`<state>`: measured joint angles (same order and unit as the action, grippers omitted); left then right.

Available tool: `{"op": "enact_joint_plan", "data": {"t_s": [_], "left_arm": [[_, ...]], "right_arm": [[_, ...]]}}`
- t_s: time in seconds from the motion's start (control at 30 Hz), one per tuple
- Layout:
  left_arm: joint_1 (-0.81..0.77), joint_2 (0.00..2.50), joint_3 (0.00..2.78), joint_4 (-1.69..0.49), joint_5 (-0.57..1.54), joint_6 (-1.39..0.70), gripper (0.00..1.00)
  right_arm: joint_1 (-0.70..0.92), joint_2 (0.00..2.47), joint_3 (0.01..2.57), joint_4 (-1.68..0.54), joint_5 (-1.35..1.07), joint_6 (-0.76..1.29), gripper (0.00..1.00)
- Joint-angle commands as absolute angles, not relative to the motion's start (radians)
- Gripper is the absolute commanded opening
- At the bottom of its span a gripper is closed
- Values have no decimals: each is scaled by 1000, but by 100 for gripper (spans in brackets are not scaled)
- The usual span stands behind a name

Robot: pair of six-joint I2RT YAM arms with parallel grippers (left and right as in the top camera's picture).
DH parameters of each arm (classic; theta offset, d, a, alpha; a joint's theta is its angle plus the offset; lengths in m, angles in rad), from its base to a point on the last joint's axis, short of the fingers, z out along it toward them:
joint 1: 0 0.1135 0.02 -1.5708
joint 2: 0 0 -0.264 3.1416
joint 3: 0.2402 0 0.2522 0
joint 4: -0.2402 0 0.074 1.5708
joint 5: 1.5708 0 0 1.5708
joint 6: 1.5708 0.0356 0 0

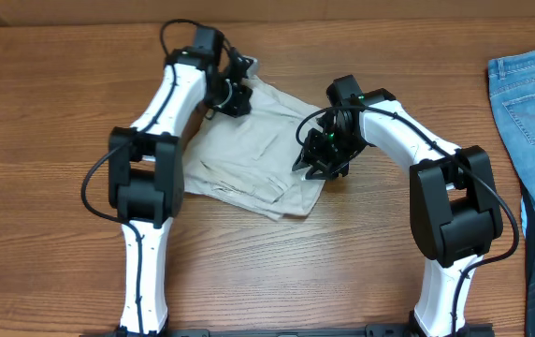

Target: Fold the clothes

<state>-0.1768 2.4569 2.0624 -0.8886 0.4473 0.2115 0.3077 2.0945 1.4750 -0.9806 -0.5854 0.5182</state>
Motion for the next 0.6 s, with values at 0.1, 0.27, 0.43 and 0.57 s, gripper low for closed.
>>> {"op": "enact_joint_plan", "data": {"t_s": [0.1, 0.27, 0.43, 0.57], "left_arm": [[-97, 2485, 2302, -974, 385, 198, 6], [-63, 2485, 2531, -1139, 375, 157, 4], [-52, 2485, 2685, -1389, 494, 183, 4], [-80, 2486, 2680, -1564, 513, 262, 4]], "right_arm": [[308, 2064, 1493, -994, -549, 509, 38], [308, 2064, 1493, -1002, -535, 509, 36], [306, 2063, 1494, -999, -474, 541, 33], [265, 2054, 1496, -997, -422, 573, 33]]}}
